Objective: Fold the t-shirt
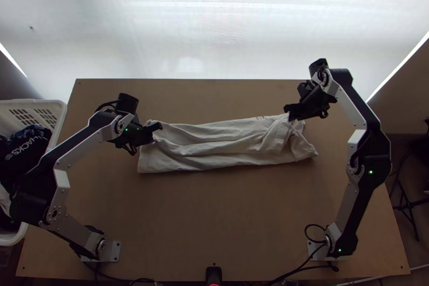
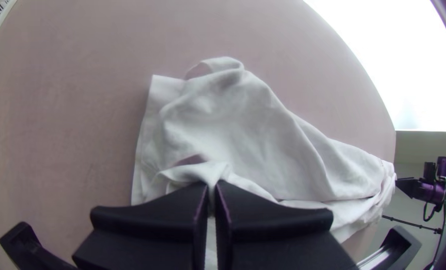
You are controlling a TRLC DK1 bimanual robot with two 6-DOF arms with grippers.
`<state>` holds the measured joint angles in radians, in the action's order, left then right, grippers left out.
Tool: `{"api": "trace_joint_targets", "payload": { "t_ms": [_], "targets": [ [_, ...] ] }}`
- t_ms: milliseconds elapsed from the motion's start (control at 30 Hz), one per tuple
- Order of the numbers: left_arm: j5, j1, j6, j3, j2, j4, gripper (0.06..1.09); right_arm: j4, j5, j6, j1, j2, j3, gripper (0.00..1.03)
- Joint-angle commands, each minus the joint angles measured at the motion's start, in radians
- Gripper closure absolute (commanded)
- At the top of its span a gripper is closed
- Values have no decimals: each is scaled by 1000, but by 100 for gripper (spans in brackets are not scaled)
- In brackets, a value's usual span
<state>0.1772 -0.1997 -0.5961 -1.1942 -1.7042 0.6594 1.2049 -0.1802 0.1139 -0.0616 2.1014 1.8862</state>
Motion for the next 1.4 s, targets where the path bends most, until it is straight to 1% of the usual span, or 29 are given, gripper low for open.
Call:
{"api": "trace_joint_targets", "payload": {
  "t_ms": [0,33,100,167,333,400,500,600,633,667,700,733,767,867,967,1033,1100,1167,1233,1267,1367],
  "targets": [
    [-4,-10,-8,-8,-34,-24,105,62,31,-10,2,-77,27,17],
    [-5,-7,-7,-8,-34,-24,105,93,31,-14,0,-87,51,12],
    [-7,-6,-7,-8,-34,-18,105,165,31,-16,-12,-109,122,10],
    [-15,-6,-7,-10,-34,-14,105,202,30,-14,-44,-141,189,4],
    [-47,-3,-5,-8,-37,-9,105,209,28,-11,-196,-181,274,4],
    [-77,2,-2,-5,-44,-3,105,209,25,-13,-264,-178,269,4],
    [-130,20,33,-1,-63,16,105,209,24,-8,-368,-173,251,4],
    [-131,51,55,4,-63,11,105,208,15,-8,-465,-146,251,4],
    [-139,62,58,1,-61,5,98,199,15,-11,-491,-133,244,4],
    [-145,65,61,-4,-58,5,82,191,15,-13,-517,-118,238,4],
    [-143,66,68,-8,-54,5,55,183,13,-5,-541,-106,228,4],
    [-139,65,91,-11,-44,6,18,170,13,13,-566,-96,211,4],
    [-136,59,111,-19,-35,9,10,153,13,41,-587,-89,192,4],
    [-133,37,111,-28,11,6,10,78,12,102,-635,-87,129,4],
    [-82,19,107,-35,66,3,10,-15,10,145,-673,-83,73,4],
    [-27,19,108,-33,107,2,10,-73,10,162,-692,-64,51,4],
    [1,34,102,-11,126,-4,10,-105,12,194,-710,-27,44,4],
    [107,74,96,22,123,-1,10,-139,10,201,-716,11,50,4],
    [211,126,67,56,121,2,10,-157,10,221,-719,55,65,4],
    [226,144,61,61,126,2,10,-174,10,231,-719,74,73,4],
    [225,183,71,71,133,5,10,-205,-15,247,-719,115,80,3]
  ]
}}
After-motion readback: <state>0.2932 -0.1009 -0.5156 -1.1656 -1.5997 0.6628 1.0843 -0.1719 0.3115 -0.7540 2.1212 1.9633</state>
